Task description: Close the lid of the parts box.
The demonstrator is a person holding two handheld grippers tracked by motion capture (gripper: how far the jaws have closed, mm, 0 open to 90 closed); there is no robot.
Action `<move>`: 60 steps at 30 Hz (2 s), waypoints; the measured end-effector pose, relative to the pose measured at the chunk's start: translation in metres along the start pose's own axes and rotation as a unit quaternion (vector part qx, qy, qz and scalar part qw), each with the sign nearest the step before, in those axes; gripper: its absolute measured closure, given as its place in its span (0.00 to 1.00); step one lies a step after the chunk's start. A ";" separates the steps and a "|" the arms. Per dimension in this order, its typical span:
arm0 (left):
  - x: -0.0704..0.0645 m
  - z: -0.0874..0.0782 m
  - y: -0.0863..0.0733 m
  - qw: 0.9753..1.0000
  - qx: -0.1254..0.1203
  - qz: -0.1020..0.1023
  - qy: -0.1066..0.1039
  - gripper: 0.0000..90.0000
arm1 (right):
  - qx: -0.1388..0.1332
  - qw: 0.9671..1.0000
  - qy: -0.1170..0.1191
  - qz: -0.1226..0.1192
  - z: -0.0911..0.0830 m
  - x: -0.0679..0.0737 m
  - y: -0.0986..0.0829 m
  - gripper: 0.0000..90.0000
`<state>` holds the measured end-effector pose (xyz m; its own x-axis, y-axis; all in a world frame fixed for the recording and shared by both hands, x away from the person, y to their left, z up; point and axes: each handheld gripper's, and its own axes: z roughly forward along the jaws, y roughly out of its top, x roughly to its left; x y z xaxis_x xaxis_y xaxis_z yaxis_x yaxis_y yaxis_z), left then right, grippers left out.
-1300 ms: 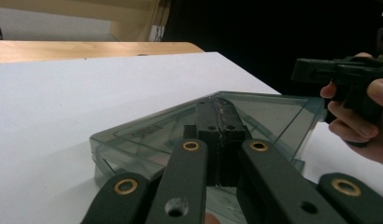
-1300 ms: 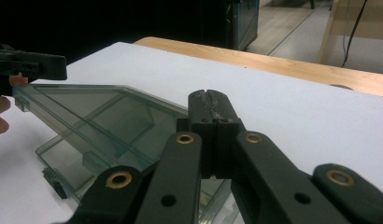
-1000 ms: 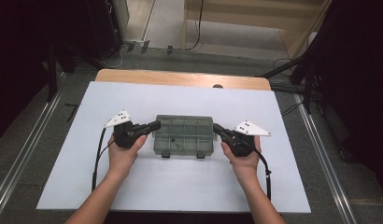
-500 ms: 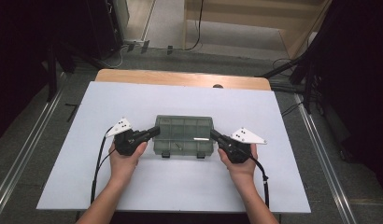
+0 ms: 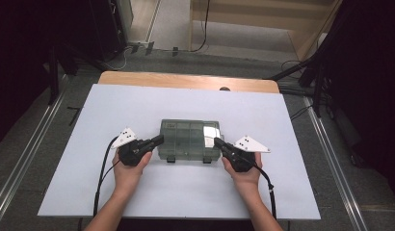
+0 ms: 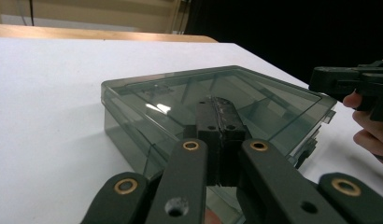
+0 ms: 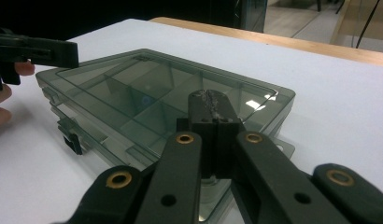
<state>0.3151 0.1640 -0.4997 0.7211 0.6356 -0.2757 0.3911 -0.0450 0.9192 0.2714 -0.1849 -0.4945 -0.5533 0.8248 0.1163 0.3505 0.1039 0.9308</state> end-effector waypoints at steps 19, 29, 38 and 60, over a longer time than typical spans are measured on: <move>-0.010 0.001 -0.007 0.998 0.034 0.027 0.035 1.00 | 0.024 1.000 -0.005 0.009 0.004 -0.002 -0.013 1.00; -0.012 0.002 -0.008 0.998 0.042 0.031 0.038 1.00 | 0.037 0.999 -0.007 0.003 0.008 0.001 -0.017 1.00; -0.013 0.004 -0.008 0.998 0.042 0.034 0.041 1.00 | 0.042 0.999 -0.012 -0.001 0.008 0.003 -0.015 1.00; -0.012 0.004 -0.008 0.998 0.041 0.032 0.037 1.00 | -0.021 0.999 -0.028 -0.001 -0.043 -0.012 -0.014 0.00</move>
<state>0.3059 0.1537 -0.5050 0.7027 0.6848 -0.1930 0.3941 -0.1487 0.9070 0.2405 -0.2203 -0.4938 -0.5104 0.8545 0.0964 0.3164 0.0824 0.9451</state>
